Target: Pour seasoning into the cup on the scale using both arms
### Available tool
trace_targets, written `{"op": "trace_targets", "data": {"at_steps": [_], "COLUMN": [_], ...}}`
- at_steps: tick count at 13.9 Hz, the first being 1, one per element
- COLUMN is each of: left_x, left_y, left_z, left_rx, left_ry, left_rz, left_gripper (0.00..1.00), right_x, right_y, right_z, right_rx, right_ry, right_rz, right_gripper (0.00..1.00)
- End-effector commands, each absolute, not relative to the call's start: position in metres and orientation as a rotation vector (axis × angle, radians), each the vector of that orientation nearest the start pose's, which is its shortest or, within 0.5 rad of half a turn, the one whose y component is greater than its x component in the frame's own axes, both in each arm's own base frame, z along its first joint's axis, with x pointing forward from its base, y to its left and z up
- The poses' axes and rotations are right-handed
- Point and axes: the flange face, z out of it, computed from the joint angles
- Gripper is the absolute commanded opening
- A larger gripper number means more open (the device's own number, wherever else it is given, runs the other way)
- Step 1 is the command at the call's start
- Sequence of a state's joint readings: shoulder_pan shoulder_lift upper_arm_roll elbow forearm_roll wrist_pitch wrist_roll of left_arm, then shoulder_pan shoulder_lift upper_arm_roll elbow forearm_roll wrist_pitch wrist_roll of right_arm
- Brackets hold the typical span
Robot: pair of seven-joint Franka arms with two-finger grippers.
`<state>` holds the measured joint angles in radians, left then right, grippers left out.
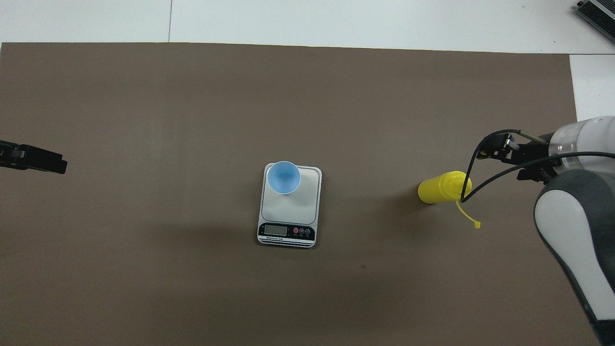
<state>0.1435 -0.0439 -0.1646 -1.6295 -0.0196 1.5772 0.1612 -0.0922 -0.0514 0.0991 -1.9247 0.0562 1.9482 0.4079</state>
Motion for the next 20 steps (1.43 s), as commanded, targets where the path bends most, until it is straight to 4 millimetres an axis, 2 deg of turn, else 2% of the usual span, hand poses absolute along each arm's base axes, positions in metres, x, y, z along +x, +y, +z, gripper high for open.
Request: {"op": "trace_targets", "data": {"at_steps": [1,2,5,8,11,18,20], "left_x": [0.546,0.551,0.55,0.547,0.547,0.545,0.542], "left_y": [-0.017,-0.017,-0.018,-0.012,-0.014,-0.013,-0.015], "left_z": [0.623,0.628,0.624,0.623,0.628,0.633,0.636], "left_rx": [-3.142,-3.139,-3.143,-3.147,-3.145,-3.147,-3.145], "left_ry": [0.273,0.278,0.274,0.225,0.193,0.199,0.203], "left_rz": [0.047,0.045,0.04,0.038,0.01,0.005,0.002], "left_gripper": [1.0,1.0,1.0,1.0,1.0,1.0,1.0], "right_x": [0.563,0.563,0.563,0.558,0.547,0.543,0.543], "right_y": [0.037,0.044,0.046,0.042,0.038,0.037,0.038], "right_z": [0.548,0.555,0.585,0.597,0.592,0.586,0.584], "right_rx": [-3.133,-3.139,-3.125,-3.133,-3.161,-3.159,-3.166], "right_ry": [0.471,0.451,0.453,0.454,0.362,0.352,0.279], "right_rz": [-0.125,-0.137,-0.152,-0.124,-0.027,-0.023,-0.019], "right_gripper": [1.0,1.0,1.0,1.0,1.0,1.0,1.0]}}
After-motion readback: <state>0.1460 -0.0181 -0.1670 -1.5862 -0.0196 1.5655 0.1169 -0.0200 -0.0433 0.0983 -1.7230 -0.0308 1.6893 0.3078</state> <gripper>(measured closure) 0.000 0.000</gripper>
